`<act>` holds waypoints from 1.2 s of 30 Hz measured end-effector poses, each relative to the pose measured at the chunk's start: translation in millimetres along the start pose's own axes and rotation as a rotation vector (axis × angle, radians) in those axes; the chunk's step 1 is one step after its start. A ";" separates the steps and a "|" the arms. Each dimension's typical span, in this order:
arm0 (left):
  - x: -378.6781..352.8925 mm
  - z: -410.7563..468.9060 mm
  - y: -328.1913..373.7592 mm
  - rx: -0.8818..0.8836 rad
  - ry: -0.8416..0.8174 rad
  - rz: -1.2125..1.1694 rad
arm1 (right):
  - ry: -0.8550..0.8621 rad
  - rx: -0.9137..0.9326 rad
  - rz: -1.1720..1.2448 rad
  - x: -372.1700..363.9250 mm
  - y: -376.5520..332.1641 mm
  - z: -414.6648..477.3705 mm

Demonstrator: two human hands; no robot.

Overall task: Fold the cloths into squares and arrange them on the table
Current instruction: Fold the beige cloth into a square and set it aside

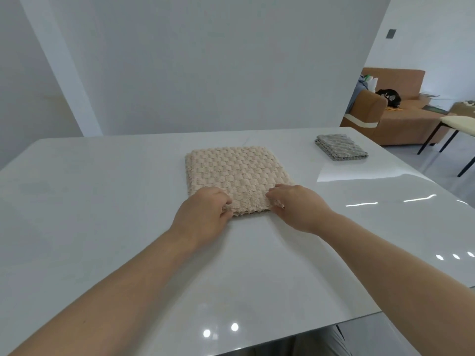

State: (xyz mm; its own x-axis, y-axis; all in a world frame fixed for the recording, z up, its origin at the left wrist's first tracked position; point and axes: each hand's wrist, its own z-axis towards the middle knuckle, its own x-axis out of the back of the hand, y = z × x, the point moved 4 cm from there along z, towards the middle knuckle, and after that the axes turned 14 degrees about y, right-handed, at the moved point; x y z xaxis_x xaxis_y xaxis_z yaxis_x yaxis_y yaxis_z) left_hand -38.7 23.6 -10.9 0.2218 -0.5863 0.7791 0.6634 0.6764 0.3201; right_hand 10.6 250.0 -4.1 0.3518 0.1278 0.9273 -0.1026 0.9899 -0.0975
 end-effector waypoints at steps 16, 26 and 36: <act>-12.3 1.9 -35.6 -0.045 -0.081 -0.102 | -0.038 -0.044 0.006 -8.7 -2.6 8.9; 15.8 20.9 -50.1 0.206 0.051 -0.202 | -0.027 -0.106 -0.105 7.4 -8.3 38.0; 36.0 61.9 -30.8 0.198 0.211 -0.003 | 0.208 -0.010 -0.220 32.5 5.9 79.6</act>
State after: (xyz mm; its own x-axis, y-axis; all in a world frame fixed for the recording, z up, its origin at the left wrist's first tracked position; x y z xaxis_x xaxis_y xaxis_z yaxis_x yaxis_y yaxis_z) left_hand -95.4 9.3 40.7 0.3780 -0.6541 0.6552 0.5164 0.7363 0.4372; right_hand -52.6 255.1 54.2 0.5479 -0.0809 0.8326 0.0059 0.9957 0.0929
